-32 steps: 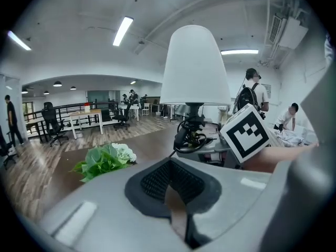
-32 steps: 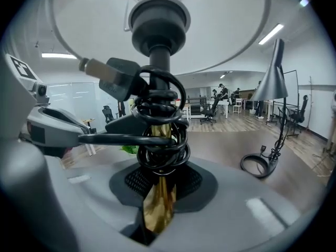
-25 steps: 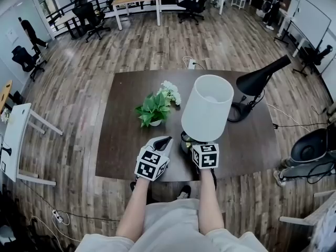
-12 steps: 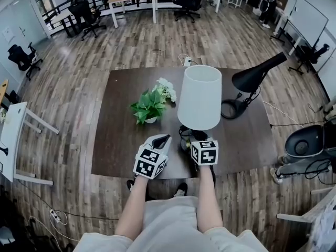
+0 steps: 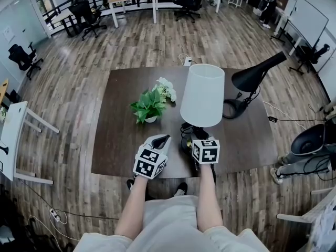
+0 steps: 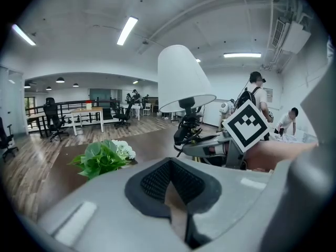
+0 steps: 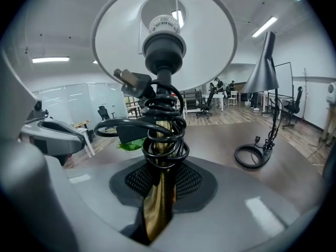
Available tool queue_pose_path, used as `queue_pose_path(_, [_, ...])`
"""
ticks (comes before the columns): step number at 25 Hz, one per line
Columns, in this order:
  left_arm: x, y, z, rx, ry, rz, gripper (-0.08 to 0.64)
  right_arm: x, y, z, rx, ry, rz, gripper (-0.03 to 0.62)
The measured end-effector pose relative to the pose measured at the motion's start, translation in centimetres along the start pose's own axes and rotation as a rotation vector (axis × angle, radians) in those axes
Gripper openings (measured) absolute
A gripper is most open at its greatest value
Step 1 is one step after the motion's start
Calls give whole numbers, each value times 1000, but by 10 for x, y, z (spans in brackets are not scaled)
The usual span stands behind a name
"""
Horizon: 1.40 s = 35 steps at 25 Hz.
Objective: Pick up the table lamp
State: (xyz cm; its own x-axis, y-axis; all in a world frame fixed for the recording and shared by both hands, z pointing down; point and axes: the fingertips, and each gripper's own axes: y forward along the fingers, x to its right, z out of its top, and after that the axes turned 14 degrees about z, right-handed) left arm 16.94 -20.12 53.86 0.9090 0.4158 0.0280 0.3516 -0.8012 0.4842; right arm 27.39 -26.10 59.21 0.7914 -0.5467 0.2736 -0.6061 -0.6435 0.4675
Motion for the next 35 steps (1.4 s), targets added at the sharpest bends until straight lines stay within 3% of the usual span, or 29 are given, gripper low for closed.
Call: queue_pose_path(35, [-12,-4,3,9,-1,14,0,2,4,-7,-3,4,-7,104])
